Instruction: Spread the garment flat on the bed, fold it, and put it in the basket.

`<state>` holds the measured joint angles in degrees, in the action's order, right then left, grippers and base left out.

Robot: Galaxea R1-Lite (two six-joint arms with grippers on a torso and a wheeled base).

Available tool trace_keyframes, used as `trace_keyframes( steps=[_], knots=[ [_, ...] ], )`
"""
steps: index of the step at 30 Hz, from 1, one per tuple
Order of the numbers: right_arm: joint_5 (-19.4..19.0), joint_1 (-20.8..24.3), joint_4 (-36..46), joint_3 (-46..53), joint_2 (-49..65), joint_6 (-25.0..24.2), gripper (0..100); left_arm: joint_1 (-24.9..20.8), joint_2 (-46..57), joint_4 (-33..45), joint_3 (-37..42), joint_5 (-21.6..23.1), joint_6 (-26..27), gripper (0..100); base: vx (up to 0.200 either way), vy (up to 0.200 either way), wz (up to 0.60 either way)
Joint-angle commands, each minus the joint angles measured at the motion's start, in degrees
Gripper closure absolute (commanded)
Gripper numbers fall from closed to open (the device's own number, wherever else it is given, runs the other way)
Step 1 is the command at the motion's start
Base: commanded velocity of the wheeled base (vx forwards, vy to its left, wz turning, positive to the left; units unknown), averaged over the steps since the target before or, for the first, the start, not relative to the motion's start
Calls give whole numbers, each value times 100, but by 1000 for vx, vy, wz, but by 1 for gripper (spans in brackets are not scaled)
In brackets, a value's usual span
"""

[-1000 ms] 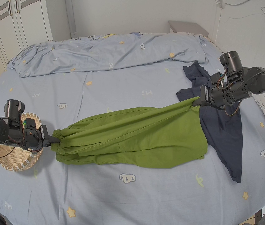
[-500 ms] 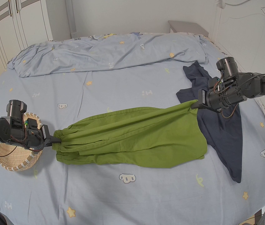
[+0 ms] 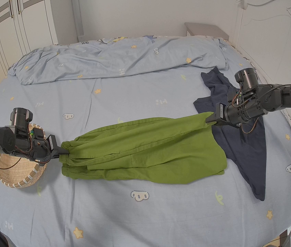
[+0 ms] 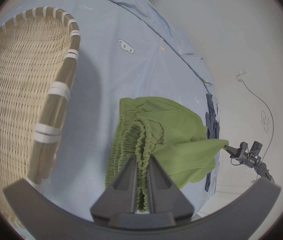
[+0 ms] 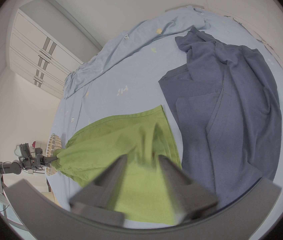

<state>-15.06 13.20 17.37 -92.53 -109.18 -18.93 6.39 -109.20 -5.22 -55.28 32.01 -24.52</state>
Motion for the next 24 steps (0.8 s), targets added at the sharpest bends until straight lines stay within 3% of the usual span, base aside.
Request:
trace_keyframes(
  steps=[1, 12, 18, 24],
  knots=[
    [-15, 16, -58, 59, -77, -5, 0, -103, -84, -6, -88, 16, -36, 0, 0, 0, 0],
    [-24, 24, -173, 191, -112, -14, 0, -234, 4, 3, -193, 16, -299, 0, 0, 0, 0],
    [-24, 24, -515, 613, -60, -49, 0, -577, 523, 3, -193, 33, -959, 0, 0, 0, 0],
    [-24, 24, -832, 815, -33, -190, 0, -788, 145, -6, -554, 33, -1214, 0, 0, 0, 0]
  ],
)
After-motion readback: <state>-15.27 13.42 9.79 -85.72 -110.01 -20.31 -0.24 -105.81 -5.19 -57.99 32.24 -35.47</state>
